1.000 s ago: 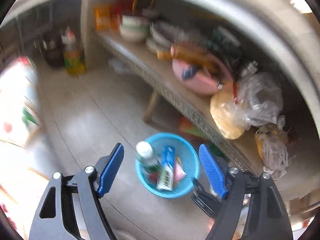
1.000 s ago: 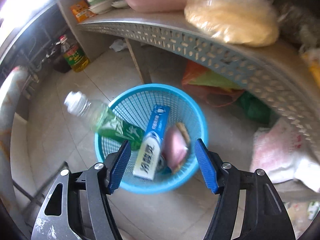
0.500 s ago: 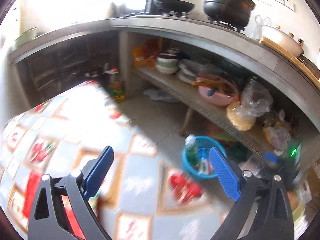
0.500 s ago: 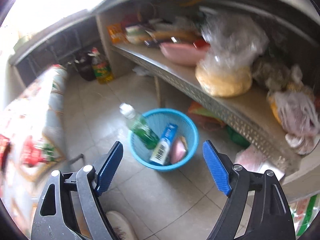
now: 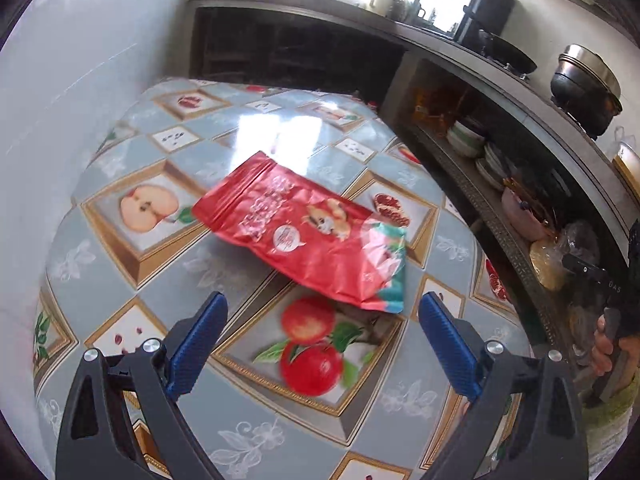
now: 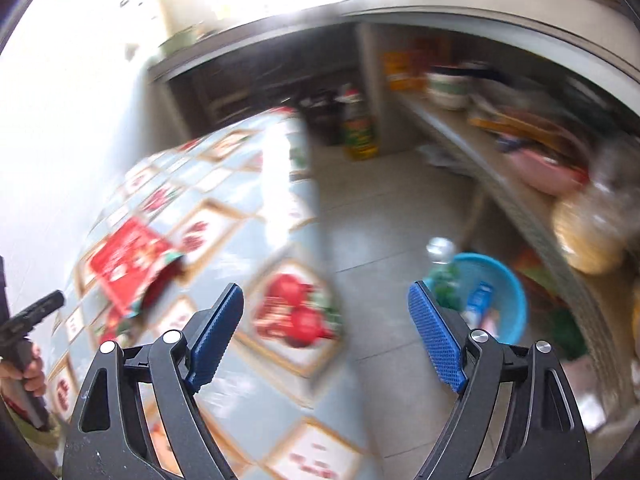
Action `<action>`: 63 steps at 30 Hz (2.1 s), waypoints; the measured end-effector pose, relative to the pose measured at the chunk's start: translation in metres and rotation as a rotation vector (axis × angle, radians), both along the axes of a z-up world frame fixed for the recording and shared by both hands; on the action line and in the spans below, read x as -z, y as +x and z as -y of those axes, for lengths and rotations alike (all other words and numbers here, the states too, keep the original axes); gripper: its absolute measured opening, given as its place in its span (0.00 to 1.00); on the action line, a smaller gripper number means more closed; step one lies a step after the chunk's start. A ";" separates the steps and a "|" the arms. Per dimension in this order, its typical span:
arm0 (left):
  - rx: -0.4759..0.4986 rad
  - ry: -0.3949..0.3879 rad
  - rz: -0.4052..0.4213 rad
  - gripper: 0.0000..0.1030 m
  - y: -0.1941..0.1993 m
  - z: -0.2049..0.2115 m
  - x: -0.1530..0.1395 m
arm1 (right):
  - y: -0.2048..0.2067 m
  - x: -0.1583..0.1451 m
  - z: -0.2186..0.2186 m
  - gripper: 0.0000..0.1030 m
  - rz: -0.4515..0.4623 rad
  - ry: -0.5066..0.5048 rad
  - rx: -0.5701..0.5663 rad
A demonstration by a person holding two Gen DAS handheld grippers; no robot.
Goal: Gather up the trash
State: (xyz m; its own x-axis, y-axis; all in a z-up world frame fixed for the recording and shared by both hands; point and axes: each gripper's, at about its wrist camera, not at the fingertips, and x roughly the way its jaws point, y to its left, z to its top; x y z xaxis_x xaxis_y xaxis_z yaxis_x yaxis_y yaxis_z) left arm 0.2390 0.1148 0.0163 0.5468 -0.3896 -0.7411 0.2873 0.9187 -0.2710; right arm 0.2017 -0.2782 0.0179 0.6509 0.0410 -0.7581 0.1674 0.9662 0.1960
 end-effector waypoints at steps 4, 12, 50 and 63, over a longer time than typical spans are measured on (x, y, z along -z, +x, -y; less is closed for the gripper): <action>-0.002 -0.016 -0.012 0.91 -0.003 -0.006 0.010 | 0.041 0.007 -0.043 0.78 -0.036 0.071 -0.126; 0.022 -0.095 -0.052 0.77 -0.001 -0.008 0.025 | 0.115 0.031 -0.103 0.74 -0.135 0.131 -0.242; -0.044 -0.162 -0.166 0.37 -0.009 -0.047 0.048 | -0.008 0.035 -0.154 0.00 -0.264 0.303 -0.363; -0.015 -0.049 -0.179 0.37 -0.017 -0.028 0.051 | -0.045 0.024 -0.137 0.39 -0.236 0.276 -0.363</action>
State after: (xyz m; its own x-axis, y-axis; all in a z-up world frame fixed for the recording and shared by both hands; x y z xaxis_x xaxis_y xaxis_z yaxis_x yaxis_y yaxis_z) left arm 0.2215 0.1427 -0.0346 0.4137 -0.4204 -0.8075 0.2170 0.9070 -0.3610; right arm 0.1569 -0.1410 -0.0056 0.3699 0.4518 -0.8118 -0.0992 0.8880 0.4491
